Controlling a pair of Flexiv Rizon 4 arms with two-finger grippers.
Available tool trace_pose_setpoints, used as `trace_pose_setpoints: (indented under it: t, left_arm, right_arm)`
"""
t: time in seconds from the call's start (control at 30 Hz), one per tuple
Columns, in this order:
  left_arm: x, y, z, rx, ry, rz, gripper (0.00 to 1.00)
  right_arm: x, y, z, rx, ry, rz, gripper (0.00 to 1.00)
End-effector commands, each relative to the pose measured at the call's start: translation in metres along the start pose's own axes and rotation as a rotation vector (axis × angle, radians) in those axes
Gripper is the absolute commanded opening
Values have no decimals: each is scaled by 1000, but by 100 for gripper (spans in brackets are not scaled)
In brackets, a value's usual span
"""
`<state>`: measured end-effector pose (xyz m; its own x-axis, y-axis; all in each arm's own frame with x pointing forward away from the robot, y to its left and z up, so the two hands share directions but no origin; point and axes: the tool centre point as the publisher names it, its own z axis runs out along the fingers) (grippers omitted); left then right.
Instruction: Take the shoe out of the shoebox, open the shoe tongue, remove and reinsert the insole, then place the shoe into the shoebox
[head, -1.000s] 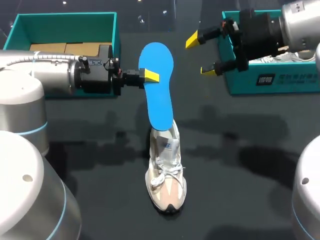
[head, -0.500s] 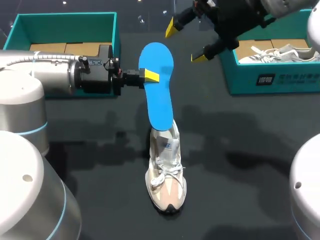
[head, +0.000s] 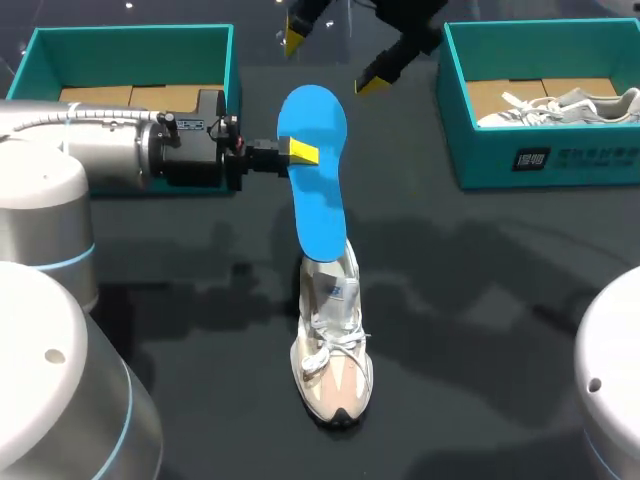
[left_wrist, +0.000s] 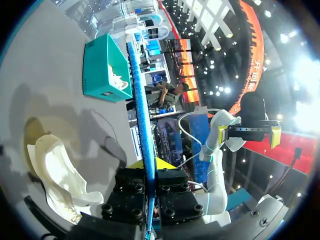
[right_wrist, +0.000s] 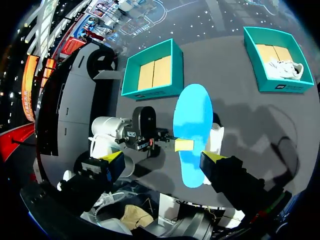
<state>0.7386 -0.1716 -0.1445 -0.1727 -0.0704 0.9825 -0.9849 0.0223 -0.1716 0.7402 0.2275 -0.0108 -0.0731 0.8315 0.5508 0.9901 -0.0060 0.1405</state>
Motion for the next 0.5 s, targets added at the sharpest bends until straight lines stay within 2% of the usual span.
trace_pose_setpoints:
  t: [0.03,0.5]
  left_arm:
    - [-1,0,1,-1,-2,0,0]
    - [-1,0,1,-1,-2,0,0]
  right_arm:
    - [17,4,7,8,-372,-8,100]
    - [52,0,21,37,-492,-13,100]
